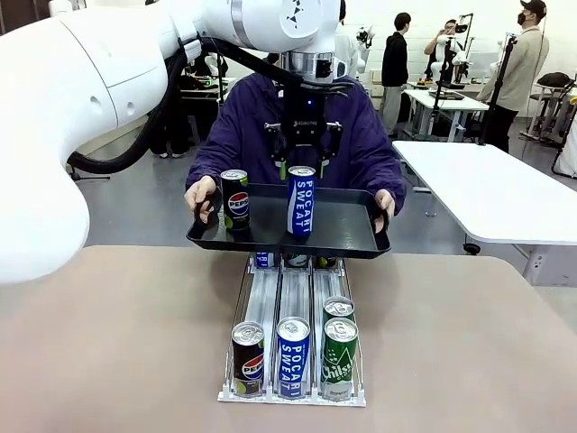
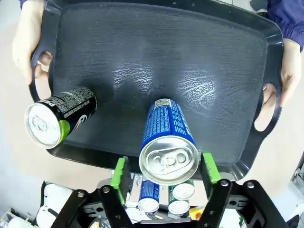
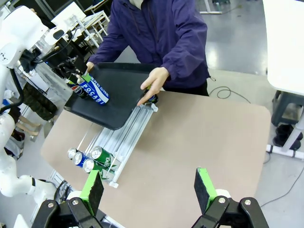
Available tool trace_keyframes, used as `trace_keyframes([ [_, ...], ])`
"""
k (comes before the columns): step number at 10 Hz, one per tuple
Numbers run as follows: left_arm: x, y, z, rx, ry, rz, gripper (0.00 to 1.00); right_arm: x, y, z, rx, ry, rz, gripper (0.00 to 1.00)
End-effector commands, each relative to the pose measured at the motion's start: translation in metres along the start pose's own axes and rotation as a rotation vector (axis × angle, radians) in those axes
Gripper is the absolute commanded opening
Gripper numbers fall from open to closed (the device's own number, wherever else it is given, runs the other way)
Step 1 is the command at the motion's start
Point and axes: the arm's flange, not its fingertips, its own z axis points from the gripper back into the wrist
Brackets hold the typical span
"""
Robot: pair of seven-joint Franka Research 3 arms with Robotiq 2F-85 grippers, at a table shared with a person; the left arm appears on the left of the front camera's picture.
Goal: Retrieve and hand over the desired beverage to the person.
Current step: Place the picked can on the Handle tray extended by the person.
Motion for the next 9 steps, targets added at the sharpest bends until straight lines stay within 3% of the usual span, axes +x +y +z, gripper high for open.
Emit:
trace_keyframes([
  [1, 0.025, -0.029, 0.025, 0.005, 0.013, 0.019, 1.00, 0.000, -0.001, -0.002, 0.032, -0.015, 0.005, 1.00],
  [6, 0.025, -0.027, 0.027, -0.004, 0.018, -0.006, 1.00, 0.000, -0.001, -0.002, 0.032, -0.015, 0.005, 1.00],
  [8, -0.011, -0.002, 0.054, -0.066, 0.008, -0.152, 1.00, 0.000, -0.001, -0.002, 0.032, -0.015, 0.005, 1.00],
  [9, -0.047, 0.033, 0.076, -0.095, -0.018, -0.261, 1.00, 0.000, -0.001, -0.002, 0.032, -0.015, 0.005, 1.00],
])
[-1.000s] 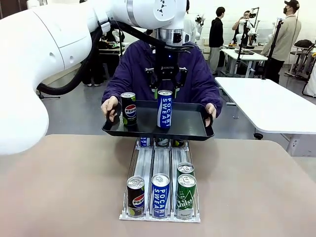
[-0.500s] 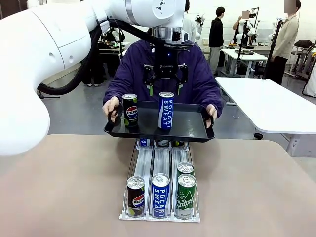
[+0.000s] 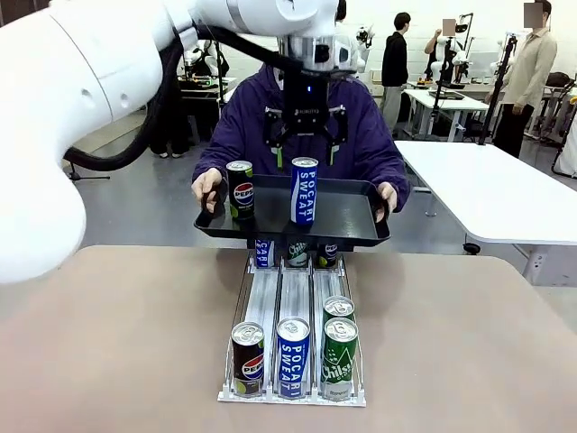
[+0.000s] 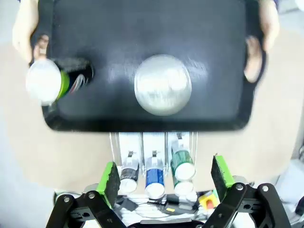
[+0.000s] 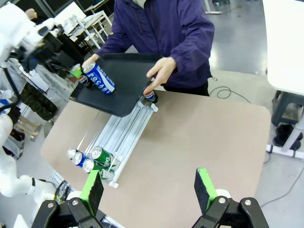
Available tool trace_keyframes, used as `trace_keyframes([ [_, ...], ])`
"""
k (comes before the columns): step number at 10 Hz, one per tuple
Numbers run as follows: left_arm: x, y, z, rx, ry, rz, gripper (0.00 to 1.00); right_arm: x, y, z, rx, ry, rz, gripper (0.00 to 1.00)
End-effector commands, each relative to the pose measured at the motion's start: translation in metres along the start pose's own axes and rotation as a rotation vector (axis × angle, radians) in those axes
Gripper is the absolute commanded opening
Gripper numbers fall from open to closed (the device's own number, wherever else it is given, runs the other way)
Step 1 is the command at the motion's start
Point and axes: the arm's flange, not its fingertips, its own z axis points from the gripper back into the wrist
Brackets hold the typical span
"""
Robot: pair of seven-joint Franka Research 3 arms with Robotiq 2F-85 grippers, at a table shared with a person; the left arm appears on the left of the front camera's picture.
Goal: Retrieve and hand over the desired beverage to the person.
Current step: Place the picked can on the Handle tray extended by the person.
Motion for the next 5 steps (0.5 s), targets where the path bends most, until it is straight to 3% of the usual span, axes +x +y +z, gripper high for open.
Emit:
trace_keyframes([
  [1, -0.067, 0.050, 0.043, -0.040, -0.036, -0.215, 1.00, 0.000, -0.001, -0.002, 0.032, -0.015, 0.005, 1.00],
  [5, -0.153, 0.148, 0.050, -0.055, -0.165, -0.441, 1.00, 0.000, -0.001, -0.002, 0.032, -0.015, 0.005, 1.00],
])
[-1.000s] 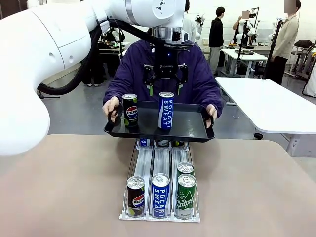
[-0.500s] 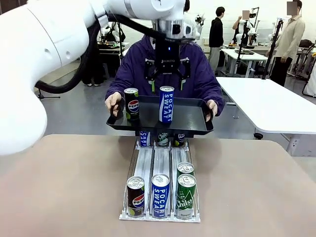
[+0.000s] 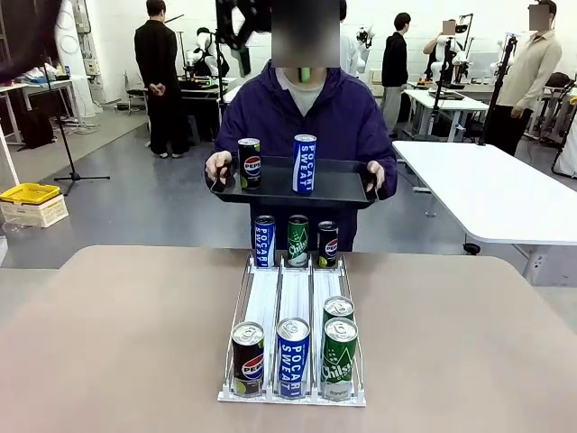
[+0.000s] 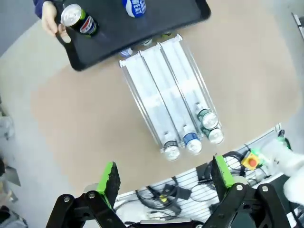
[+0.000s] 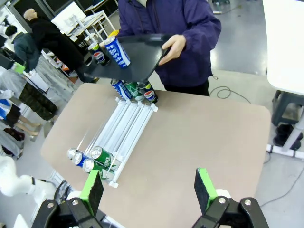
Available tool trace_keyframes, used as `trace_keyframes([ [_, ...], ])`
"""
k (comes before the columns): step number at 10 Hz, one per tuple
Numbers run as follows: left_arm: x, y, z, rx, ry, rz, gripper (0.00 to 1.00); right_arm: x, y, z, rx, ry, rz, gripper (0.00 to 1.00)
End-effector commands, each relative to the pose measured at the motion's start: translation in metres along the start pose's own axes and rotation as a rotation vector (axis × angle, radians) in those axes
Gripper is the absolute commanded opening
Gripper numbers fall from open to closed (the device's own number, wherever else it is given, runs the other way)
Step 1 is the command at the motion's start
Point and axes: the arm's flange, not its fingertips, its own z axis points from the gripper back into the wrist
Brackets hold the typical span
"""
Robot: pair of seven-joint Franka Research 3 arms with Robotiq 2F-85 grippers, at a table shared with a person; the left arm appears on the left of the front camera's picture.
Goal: Retrieve and hand over the desired beverage to the person.
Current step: Place the picked can on the Handle tray extended by the person.
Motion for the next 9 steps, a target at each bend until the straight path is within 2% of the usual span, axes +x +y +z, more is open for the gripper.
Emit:
trace_keyframes([
  [1, -0.141, 0.071, -0.086, -0.069, -0.120, -0.056, 1.00, 0.000, -0.001, -0.002, 0.032, -0.016, 0.006, 1.00],
  [3, -0.176, 0.105, -0.095, -0.116, -0.193, -0.040, 1.00, 0.000, -0.001, -0.002, 0.032, -0.016, 0.006, 1.00],
  [5, -0.193, 0.127, -0.091, -0.167, -0.212, 0.008, 1.00, 0.000, -0.001, -0.002, 0.032, -0.016, 0.006, 1.00],
  [9, -0.181, 0.142, -0.094, -0.143, -0.196, 0.106, 1.00, 0.000, -0.001, -0.002, 0.032, -0.016, 0.006, 1.00],
])
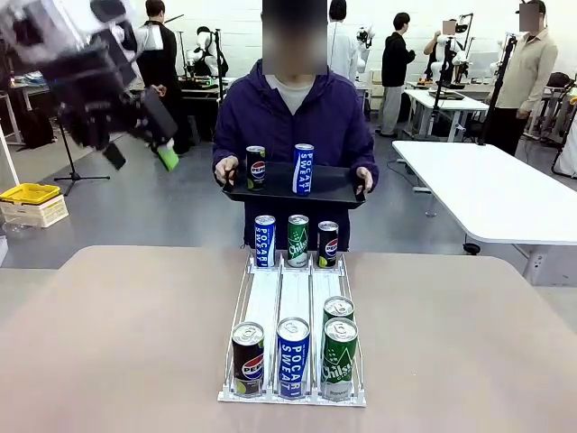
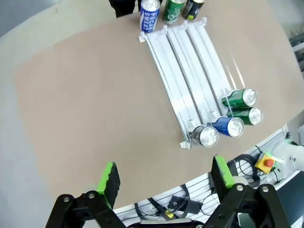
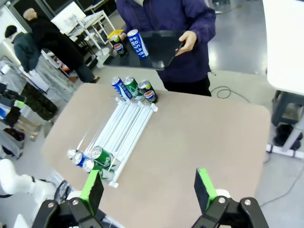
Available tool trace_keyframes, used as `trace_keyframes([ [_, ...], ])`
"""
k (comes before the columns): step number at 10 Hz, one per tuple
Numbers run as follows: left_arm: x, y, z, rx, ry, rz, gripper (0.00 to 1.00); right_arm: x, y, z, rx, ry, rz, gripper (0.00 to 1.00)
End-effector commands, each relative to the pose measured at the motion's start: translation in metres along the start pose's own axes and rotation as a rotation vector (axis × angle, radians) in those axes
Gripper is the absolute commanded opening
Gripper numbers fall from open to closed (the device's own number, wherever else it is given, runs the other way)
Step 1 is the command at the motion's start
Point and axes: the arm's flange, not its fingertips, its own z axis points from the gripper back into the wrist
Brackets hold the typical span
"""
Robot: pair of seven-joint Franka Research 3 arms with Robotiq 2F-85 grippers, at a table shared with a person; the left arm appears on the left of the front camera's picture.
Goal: Retrieve and hand over the desired beverage to the person.
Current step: Place the picked can on the Handle tray extended by the person.
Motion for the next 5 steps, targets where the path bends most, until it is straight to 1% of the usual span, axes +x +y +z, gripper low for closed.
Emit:
trace_keyframes([
  [1, 0.007, -0.008, -0.003, -0.010, -0.021, 0.015, 1.00, 0.000, -0.001, -0.002, 0.032, -0.016, 0.005, 1.00],
  [2, 0.011, -0.008, -0.005, -0.012, -0.034, 0.064, 1.00, 0.000, -0.001, -0.002, 0.032, -0.016, 0.005, 1.00],
  [3, -0.004, -0.001, -0.007, -0.001, 0.001, 0.000, 1.00, 0.000, -0.001, -0.002, 0.032, -0.016, 0.005, 1.00],
  [5, -0.004, -0.001, -0.007, -0.001, 0.001, 0.000, 1.00, 0.000, -0.001, -0.002, 0.032, -0.016, 0.005, 1.00],
])
